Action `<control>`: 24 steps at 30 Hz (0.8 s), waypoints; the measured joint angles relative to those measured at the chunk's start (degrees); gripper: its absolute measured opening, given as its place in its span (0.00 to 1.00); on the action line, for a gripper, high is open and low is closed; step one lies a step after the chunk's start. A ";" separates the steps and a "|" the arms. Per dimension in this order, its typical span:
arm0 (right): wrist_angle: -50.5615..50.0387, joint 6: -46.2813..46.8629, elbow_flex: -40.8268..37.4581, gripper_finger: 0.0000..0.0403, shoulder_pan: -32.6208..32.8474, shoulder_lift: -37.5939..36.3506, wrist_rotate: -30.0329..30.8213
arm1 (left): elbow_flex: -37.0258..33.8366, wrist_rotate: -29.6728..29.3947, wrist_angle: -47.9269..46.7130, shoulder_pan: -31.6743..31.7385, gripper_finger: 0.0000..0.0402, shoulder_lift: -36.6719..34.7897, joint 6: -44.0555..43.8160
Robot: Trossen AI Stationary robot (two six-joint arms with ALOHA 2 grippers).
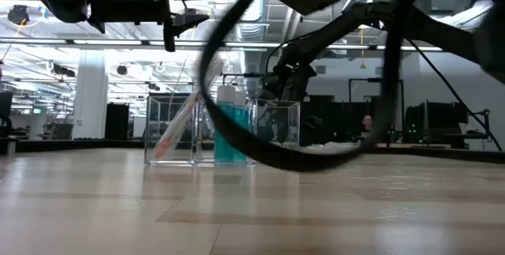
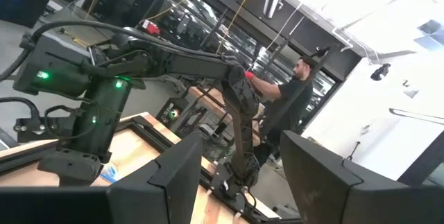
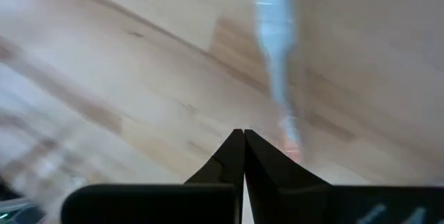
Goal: Pick & Place toothbrushing station
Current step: Put the left orange toothbrush into the transparent organizer
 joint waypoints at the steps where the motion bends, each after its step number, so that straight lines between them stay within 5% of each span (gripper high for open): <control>1: 0.51 0.06 0.00 0.00 0.16 0.00 -0.98 | 0.00 0.00 0.01 0.00 0.47 0.00 0.00; 11: 2.29 -3.64 12.42 0.03 -0.68 -1.61 -0.17 | 0.00 0.03 0.13 0.00 0.47 -0.01 -0.42; 19: -4.93 -6.45 10.10 0.27 -2.86 -4.07 8.13 | 0.00 0.04 0.12 0.00 0.47 -0.02 -0.16; 24: -5.08 -7.60 7.99 0.36 -1.44 -2.75 8.34 | 0.00 0.04 0.04 0.00 0.47 -0.02 0.01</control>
